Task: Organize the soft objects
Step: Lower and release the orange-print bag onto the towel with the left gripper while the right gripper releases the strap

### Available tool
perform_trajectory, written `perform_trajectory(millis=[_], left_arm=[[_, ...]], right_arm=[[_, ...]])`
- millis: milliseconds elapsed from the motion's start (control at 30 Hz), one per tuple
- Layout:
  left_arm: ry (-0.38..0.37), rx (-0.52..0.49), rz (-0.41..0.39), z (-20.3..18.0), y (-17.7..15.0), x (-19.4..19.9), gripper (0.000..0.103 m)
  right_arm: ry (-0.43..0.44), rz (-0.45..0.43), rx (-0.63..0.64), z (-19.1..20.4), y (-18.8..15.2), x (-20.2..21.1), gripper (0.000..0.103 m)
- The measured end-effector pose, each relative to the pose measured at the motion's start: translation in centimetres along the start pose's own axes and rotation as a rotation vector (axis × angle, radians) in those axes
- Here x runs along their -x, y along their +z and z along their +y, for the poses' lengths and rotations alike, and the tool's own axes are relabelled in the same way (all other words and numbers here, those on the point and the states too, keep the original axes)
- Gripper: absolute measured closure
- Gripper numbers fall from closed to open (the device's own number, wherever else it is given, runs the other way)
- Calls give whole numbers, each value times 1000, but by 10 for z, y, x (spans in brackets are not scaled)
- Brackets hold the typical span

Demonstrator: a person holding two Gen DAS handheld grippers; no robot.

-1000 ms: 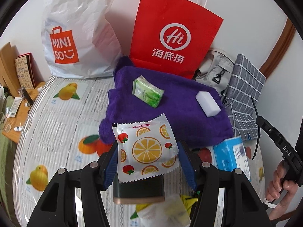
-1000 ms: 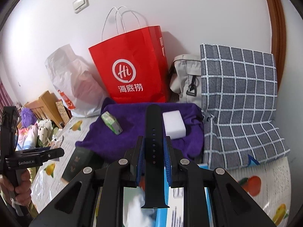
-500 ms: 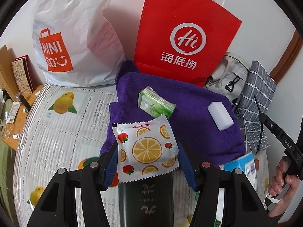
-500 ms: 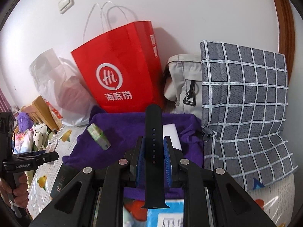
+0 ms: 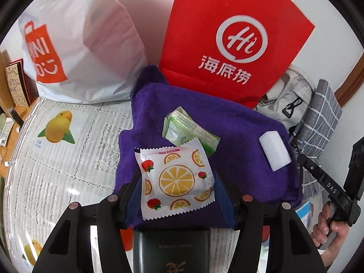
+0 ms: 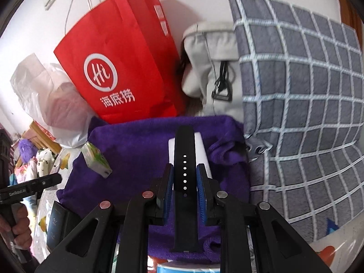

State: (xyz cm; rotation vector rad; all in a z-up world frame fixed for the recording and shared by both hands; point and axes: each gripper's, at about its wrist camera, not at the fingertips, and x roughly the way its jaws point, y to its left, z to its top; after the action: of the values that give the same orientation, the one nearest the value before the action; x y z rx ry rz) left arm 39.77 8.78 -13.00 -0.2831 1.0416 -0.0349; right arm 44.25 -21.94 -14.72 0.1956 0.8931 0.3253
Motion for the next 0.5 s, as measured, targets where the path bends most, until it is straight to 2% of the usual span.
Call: perform_trajectory(millis=[200, 500], left_arm=[[-2, -2, 6, -4, 5, -11, 46], [-2, -4, 48, -2, 3, -30, 46]], right_arm=[[-23, 11, -22, -9, -2, -10, 83], [-12, 54, -26, -10, -4, -25, 82]])
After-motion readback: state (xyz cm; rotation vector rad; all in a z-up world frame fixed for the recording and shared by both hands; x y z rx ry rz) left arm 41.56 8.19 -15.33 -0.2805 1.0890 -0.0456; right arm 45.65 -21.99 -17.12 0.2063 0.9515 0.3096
